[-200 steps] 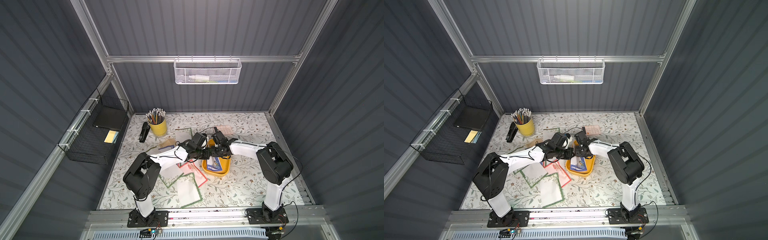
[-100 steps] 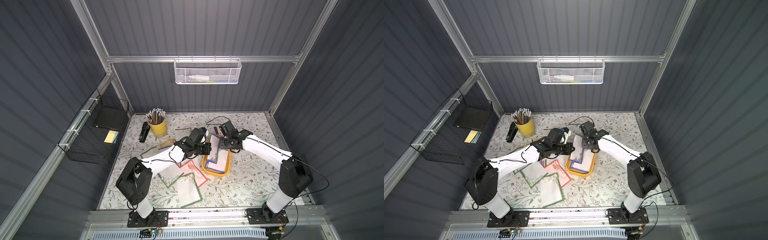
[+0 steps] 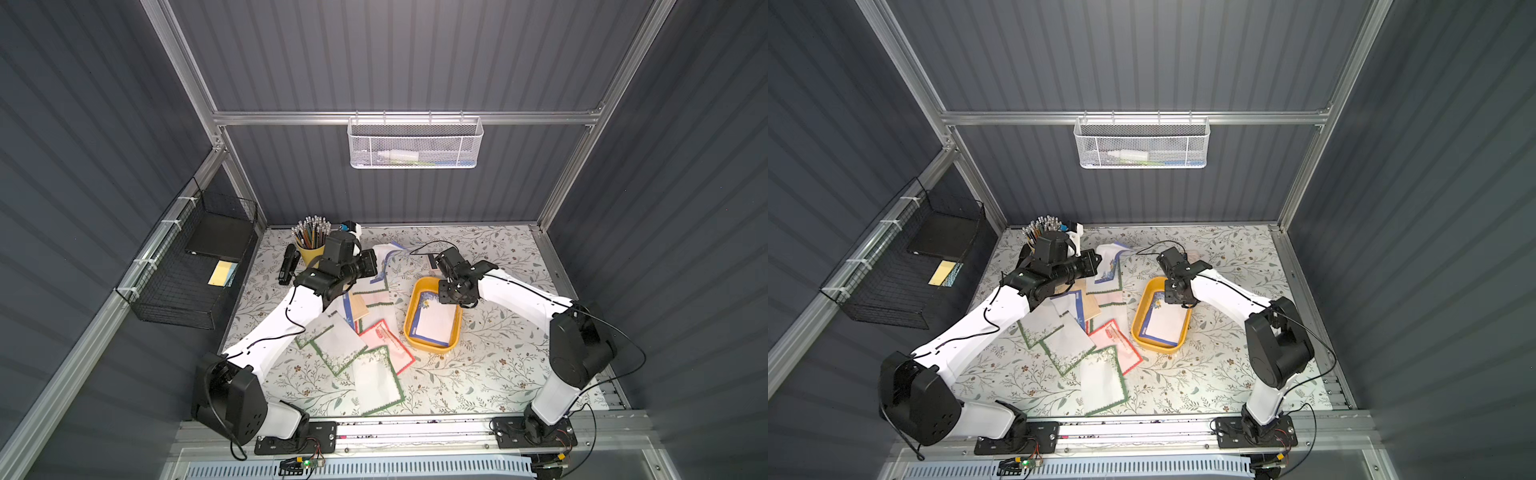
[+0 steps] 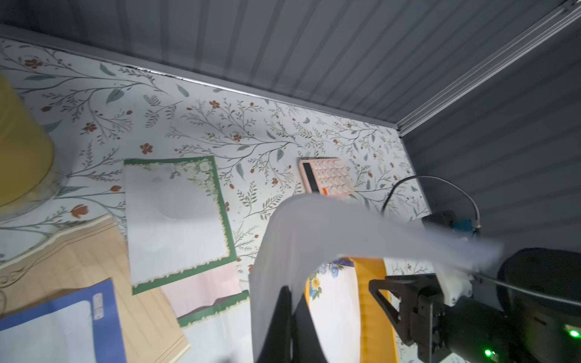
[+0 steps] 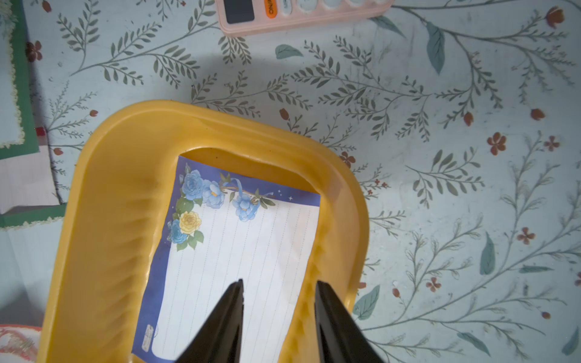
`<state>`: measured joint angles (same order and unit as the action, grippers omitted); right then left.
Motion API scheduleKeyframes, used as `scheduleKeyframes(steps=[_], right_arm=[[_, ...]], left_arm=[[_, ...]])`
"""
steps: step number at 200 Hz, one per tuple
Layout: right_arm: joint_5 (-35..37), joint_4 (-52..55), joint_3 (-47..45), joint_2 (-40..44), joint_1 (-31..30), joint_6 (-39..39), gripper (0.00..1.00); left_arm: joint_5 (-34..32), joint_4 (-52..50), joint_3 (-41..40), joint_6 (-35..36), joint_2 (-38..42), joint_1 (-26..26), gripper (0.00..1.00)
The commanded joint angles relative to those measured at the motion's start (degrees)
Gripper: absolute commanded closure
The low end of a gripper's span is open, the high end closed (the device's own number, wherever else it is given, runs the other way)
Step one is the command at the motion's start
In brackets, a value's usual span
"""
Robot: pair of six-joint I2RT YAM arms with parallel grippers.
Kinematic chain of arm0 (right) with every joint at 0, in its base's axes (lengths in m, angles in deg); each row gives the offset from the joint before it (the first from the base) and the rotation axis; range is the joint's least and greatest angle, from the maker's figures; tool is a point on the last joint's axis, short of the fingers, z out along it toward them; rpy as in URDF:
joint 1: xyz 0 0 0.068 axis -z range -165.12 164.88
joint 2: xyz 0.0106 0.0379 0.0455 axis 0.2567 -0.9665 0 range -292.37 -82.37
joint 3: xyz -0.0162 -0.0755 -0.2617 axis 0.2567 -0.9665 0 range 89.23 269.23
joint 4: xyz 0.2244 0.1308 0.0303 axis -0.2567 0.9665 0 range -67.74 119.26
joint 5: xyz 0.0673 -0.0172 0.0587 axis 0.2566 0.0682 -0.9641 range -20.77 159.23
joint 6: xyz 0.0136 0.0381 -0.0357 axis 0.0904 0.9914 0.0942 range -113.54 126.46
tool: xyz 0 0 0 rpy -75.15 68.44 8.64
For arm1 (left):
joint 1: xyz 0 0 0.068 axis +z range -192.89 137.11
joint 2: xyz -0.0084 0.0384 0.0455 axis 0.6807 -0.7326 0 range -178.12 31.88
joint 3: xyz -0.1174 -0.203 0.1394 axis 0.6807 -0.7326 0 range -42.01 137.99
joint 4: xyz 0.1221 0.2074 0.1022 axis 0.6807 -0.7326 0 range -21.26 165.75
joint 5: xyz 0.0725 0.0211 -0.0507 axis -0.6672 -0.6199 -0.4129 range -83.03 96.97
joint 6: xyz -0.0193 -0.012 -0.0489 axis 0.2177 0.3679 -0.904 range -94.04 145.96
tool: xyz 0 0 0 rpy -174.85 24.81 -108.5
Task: Take out the stationery paper from the storage box
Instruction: Pick up the stationery paper from the storage box, then place the stationery paper at the center of the board.
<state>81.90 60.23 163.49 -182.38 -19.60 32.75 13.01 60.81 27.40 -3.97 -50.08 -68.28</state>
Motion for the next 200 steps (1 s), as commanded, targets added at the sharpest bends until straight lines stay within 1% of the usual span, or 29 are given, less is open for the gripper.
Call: scheduleKeyframes(steps=[1,41,78,103,136,141,181,200], right_arm=[[-0.72,1.59,-0.03,-1.31,-0.02,-0.54,0.6],[-0.79,1.49,-1.22,-0.55,0.01,-0.36,0.6],[0.18,1.28,-1.83,0.23,0.08,-0.86,0.6],[-0.18,2.02,-1.23,-1.26,0.03,-0.92,0.6],[-2.01,1.59,-1.42,-2.48,0.09,-1.53,0.61],[-2.09,1.64,-1.4,-2.75,0.04,-1.63,0.61],[-3.02,1.97,-1.96,-3.79,-0.03,-1.41,0.62],[-3.69,1.84,-2.43,-4.0,-0.06,-1.6,0.62]], left_arm=[[-0.39,-3.76,1.87,3.17,-1.34,-0.1,1.0],[2.78,-1.09,1.84,3.12,-4.3,0.16,1.0],[3.1,0.91,0.28,4.09,-6.54,1.1,1.0],[7.23,5.88,-2.68,4.09,-7.59,3.08,1.0],[11.09,11.69,-4.69,4.41,-10.4,3.72,1.0],[12.98,11.93,-4.49,4.84,-11.24,3.76,1.0],[16.55,16.1,-4.23,5.15,-16.61,3.77,1.0],[16.64,16.6,-3.38,5.14,-18.95,3.85,1.0]])
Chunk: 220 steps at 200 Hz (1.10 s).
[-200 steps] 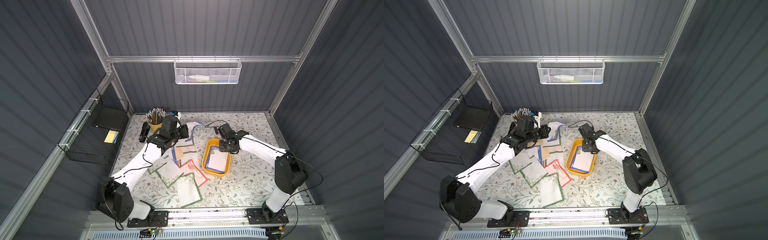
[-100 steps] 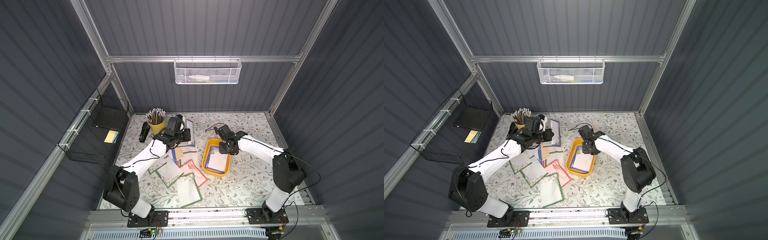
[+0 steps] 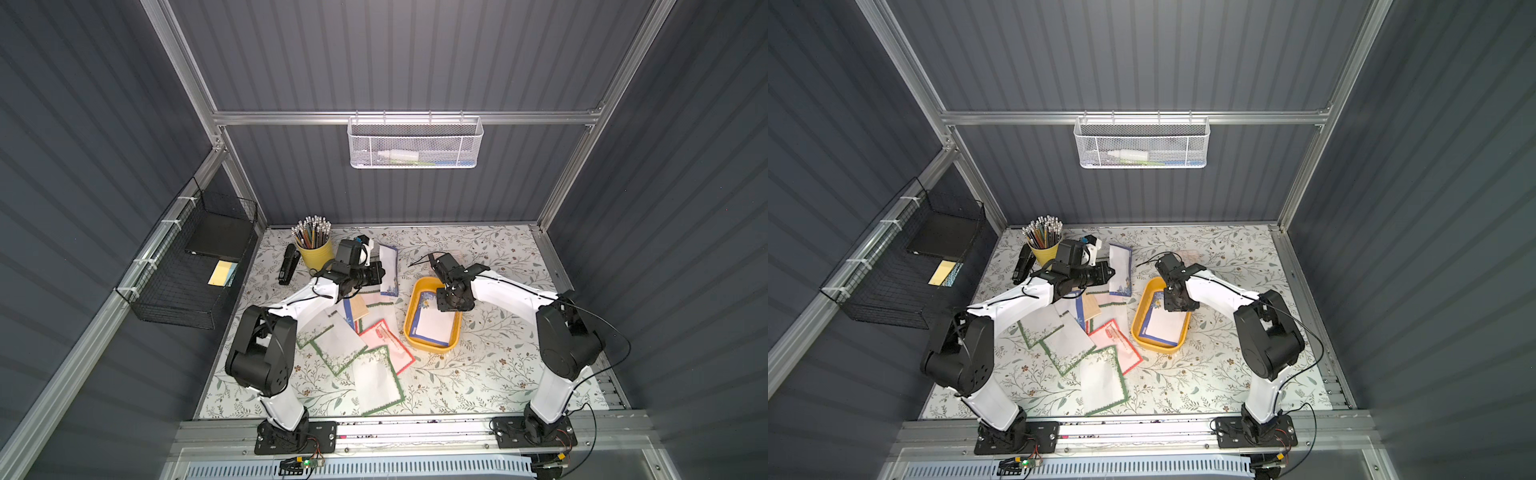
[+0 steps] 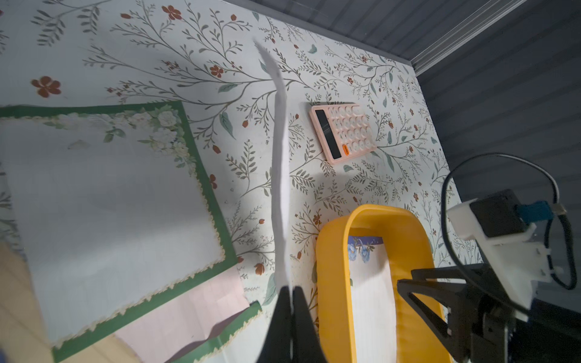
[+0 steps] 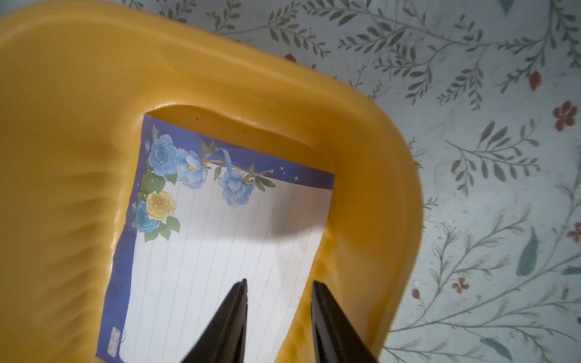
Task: Take out the stationery paper from the storage box
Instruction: Place the stationery paper at the center of the board, then adjust the stationery paper in the storage box.
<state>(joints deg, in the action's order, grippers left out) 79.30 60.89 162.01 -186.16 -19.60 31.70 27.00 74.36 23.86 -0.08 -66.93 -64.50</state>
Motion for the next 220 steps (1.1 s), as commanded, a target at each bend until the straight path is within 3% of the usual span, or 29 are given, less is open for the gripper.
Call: scheduleKeyframes(steps=[1,60,90,108,128,166,201,220], right_arm=[[-1.05,1.18,-0.95,-0.25,-0.02,-0.55,0.62],[-1.62,1.36,-1.24,-1.19,-0.02,-0.39,0.64],[-2.17,1.0,-1.49,-1.58,0.0,-0.27,0.63],[-2.45,1.13,-1.32,-2.34,-0.05,-0.27,0.63],[-2.53,1.18,-1.23,-2.76,-0.26,-0.19,0.63],[-2.37,1.02,-1.05,-2.65,-0.24,0.16,0.64],[-3.09,0.32,-0.77,-3.31,-0.23,0.57,0.61],[-4.19,-2.83,-2.44,-3.68,-0.24,1.74,0.51]], left_arm=[[2.65,3.1,0.19,1.3,-2.19,0.07,1.0],[1.64,4.7,0.04,1.34,-7.08,0.69,1.0],[-4.69,1.58,0.87,2.08,-7.93,0.69,0.72],[-9.22,-0.74,1.77,2.39,-7.9,0.69,0.48],[-13.3,-2.79,2.62,2.68,-6.87,0.69,0.4],[-19.5,-6.43,4.52,3.22,-1.34,0.69,0.4],[-14.42,-7.2,5.42,3.95,3.38,0.69,0.42],[-11.18,-6.8,4.16,3.13,4.18,0.69,0.43]])
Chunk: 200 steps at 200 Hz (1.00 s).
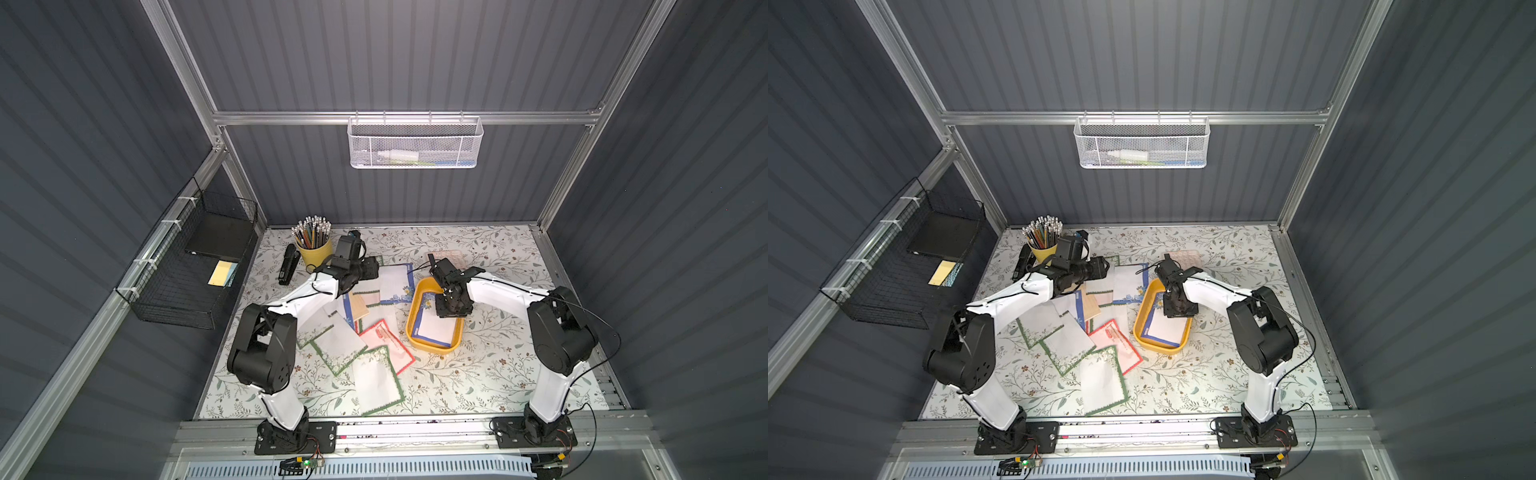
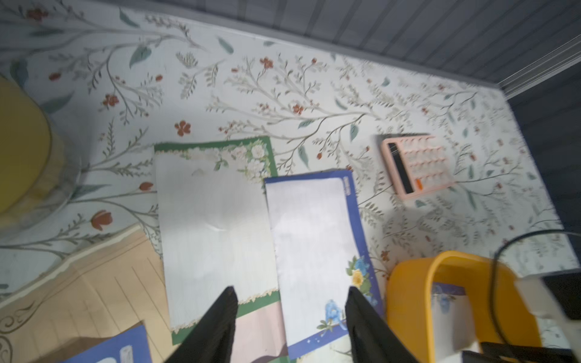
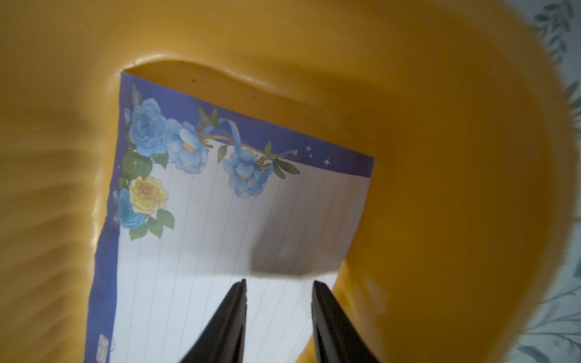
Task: Take out the stationery paper from the storage box
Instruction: Adjust the stationery paper in the storage box.
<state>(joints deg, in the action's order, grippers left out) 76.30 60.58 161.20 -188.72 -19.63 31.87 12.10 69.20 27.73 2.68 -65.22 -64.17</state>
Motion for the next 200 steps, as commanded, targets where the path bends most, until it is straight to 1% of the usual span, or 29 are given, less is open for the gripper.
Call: scheduleKeyframes(steps=[1,34,49,59,71,75,94,160,179,200], right_arm=[[-1.27,-2.67,-1.73,-1.13,-0.22,1.66,0.51],[-2.53,-4.75,-1.93,-3.24,-0.12,3.85,0.48],[-3.47,-5.85,-2.22,-4.45,-0.08,4.41,0.48],[-4.96,-7.02,-2.71,-5.3,-0.11,4.58,0.48],[-7.1,-8.85,-3.56,-6.04,-0.12,5.14,0.48],[-7.79,-9.46,-3.95,-6.24,-0.21,5.33,0.48],[-10.65,-12.44,-5.54,-6.29,-0.2,6.13,0.49],[-16.36,-18.8,-8.23,-6.63,-0.12,6.42,0.5],[-18.46,-21.03,-9.3,-6.45,0.01,6.84,0.5],[-18.12,-20.51,-9.39,-5.85,0.01,6.96,0.51]], left_arm=[[3.83,-1.55,0.17,0.36,2.5,0.36,0.43],[7.35,0.58,-3.34,-1.46,2.88,0.36,0.45],[10.13,1.63,-4.22,-2.1,2.92,0.36,0.46],[11.81,2.04,-4.23,-2.49,2.62,0.36,0.46],[12.01,2.5,-4.01,-2.94,2.36,0.23,0.46],[13.74,2.57,-3.92,-3.05,2.27,0.27,0.46],[16.2,2.59,-3.9,-3.41,2.0,0.27,0.46],[26.29,4.53,-4.65,-5.16,0.28,-0.53,0.47],[28.14,4.29,-4.14,-5.26,-0.73,-1.92,0.47],[27.42,2.69,-3.93,-4.36,-1.41,-3.81,0.47]])
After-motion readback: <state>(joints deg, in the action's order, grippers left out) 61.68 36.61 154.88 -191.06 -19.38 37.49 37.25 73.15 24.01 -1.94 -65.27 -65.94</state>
